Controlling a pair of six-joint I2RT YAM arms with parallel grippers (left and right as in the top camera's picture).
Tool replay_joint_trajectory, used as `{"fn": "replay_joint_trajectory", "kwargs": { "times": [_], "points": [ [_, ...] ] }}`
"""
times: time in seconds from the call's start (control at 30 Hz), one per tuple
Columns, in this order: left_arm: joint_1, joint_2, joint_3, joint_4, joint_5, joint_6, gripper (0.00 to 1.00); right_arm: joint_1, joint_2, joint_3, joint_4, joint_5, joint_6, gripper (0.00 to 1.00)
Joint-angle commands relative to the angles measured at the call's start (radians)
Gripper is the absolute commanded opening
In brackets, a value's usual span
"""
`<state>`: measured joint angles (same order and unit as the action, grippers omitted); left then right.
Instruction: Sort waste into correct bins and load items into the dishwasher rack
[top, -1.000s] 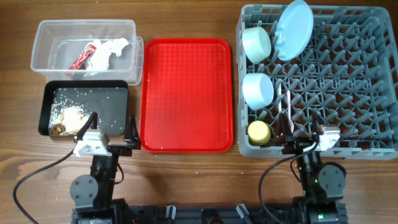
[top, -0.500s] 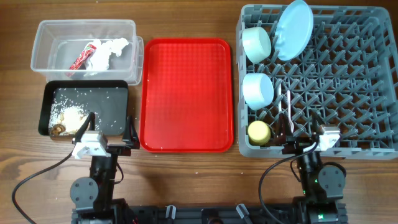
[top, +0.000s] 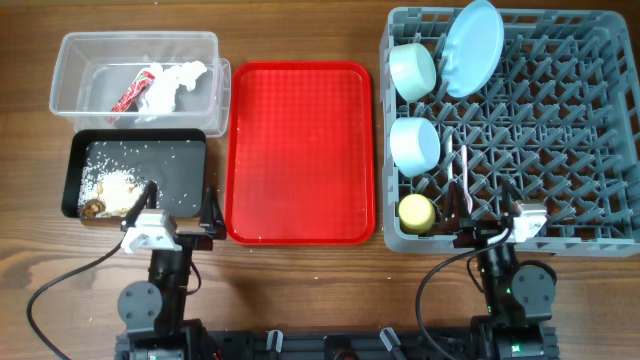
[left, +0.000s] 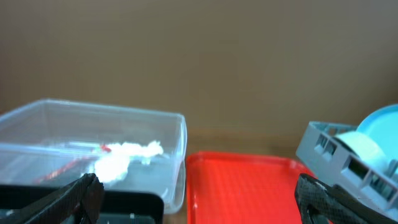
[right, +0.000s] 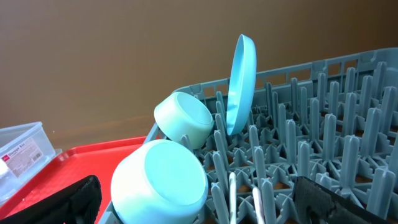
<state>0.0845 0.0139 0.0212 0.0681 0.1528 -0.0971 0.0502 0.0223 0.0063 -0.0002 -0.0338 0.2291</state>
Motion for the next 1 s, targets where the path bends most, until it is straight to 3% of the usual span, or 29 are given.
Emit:
{"fn": "replay_joint_trajectory", "kwargs": {
  "times": [0.0, 0.17, 0.97],
  "points": [
    [-0.011, -0.011, -0.016, -0.009, -0.018, 0.016, 1.00, 0.001, 0.001, -0.001, 0.002, -0.016, -0.017, 1.00],
    [-0.011, -0.011, -0.016, -0.134, -0.004, 0.014, 1.00, 0.001, 0.001, -0.001, 0.002, -0.016, -0.017, 1.00],
    [-0.032, -0.011, -0.016, -0.132, -0.002, 0.011, 1.00, 0.001, 0.001, -0.001, 0.002, -0.016, -0.017, 1.00]
  ]
}}
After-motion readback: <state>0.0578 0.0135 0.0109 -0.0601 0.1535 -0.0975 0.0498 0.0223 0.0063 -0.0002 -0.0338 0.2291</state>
